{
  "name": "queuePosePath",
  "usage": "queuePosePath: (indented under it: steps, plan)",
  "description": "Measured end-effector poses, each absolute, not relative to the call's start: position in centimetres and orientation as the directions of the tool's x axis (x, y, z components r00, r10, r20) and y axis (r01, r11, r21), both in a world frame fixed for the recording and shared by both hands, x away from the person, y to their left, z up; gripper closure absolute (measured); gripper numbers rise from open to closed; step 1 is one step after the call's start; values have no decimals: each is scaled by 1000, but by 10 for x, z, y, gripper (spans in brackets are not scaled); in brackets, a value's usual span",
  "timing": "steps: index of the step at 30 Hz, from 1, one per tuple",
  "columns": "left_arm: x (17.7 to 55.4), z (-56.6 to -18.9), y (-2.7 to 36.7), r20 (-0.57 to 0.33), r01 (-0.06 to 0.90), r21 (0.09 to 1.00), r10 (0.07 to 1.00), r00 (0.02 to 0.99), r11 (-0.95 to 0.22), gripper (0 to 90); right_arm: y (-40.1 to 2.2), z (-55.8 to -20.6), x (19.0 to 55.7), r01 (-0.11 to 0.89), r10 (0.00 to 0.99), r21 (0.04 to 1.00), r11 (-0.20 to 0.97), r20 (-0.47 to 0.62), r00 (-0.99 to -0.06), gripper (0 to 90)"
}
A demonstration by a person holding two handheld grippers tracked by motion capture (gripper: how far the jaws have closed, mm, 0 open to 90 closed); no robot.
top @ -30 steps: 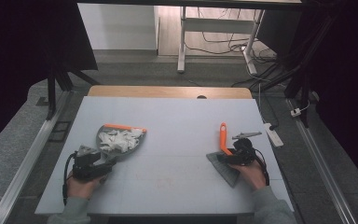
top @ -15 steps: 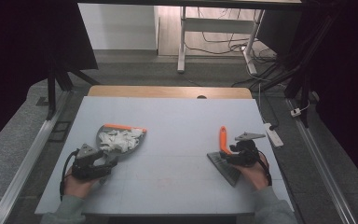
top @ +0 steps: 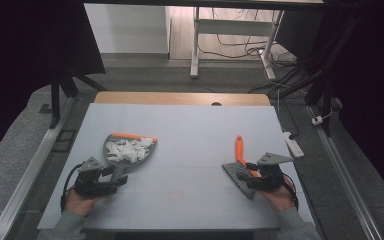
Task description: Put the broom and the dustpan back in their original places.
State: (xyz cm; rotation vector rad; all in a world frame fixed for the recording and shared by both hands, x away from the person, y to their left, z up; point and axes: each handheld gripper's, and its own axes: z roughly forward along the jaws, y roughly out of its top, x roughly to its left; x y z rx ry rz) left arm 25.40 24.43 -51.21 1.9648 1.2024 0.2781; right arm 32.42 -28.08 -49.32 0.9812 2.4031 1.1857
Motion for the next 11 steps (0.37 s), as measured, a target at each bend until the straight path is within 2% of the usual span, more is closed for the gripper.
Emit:
queuePosePath:
  steps: [11]
  plan:
    - [251, -511, 241, -208, 653, 717, 819, 535, -244, 318, -286, -491, 319, 389, 646, 816, 427, 26, -763, 430]
